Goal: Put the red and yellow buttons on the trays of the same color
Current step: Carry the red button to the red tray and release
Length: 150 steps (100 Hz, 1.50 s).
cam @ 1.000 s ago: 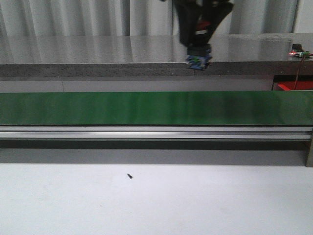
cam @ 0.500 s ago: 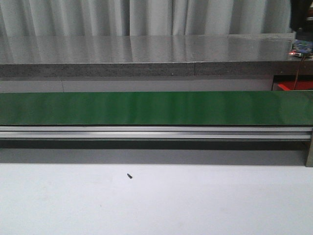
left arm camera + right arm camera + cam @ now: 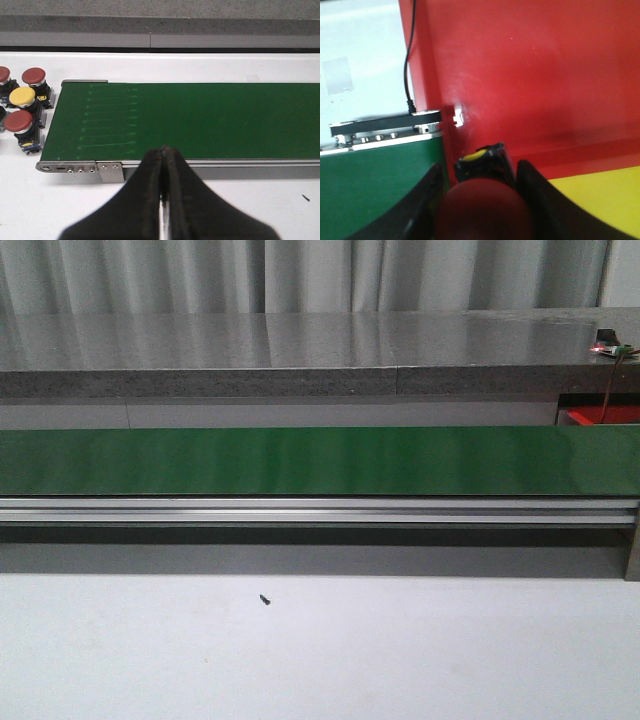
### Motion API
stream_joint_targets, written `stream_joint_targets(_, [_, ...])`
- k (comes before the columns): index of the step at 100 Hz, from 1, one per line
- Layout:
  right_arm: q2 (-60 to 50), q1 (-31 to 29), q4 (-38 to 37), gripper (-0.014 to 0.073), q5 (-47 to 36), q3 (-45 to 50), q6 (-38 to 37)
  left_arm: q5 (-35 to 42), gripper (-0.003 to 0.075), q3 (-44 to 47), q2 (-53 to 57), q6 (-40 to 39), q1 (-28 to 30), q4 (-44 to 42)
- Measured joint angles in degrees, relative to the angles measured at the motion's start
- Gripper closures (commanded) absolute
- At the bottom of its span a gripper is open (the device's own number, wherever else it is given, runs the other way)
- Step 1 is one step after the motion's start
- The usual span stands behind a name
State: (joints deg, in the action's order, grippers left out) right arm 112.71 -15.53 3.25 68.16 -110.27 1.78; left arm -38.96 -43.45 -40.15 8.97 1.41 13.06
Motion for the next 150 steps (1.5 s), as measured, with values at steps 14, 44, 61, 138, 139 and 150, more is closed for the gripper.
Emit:
stream_joint_targets(14, [0.1, -0.3, 0.6, 0.0487, -4.3, 3.8, 0.6, 0.0, 0.0740, 0.0, 0.0, 0.0, 0.0, 0.0])
stream_joint_targets(44, [1.9, -0.3, 2.5, 0.0521, -11.1, 8.6, 0.9, 0.0, 0.0740, 0.0, 0.0, 0.0, 0.0, 0.0])
stream_joint_targets(61, [6.7, -0.3, 2.5, 0.0521, -11.1, 8.7, 1.0, 0.0, 0.0740, 0.0, 0.0, 0.0, 0.0, 0.0])
stream_joint_targets(138, [10.3, -0.7, 2.4, 0.0013, -13.0, 8.7, 1.1, 0.1, 0.0740, 0.0, 0.0, 0.0, 0.0, 0.0])
stream_joint_targets(139, [10.3, -0.7, 2.3, 0.0013, -12.8, 8.7, 1.1, 0.1, 0.0740, 0.0, 0.0, 0.0, 0.0, 0.0])
stream_joint_targets(150, [8.8, -0.8, 2.2, 0.0013, -11.9, 8.7, 1.1, 0.1, 0.0740, 0.0, 0.0, 0.0, 0.0, 0.0])
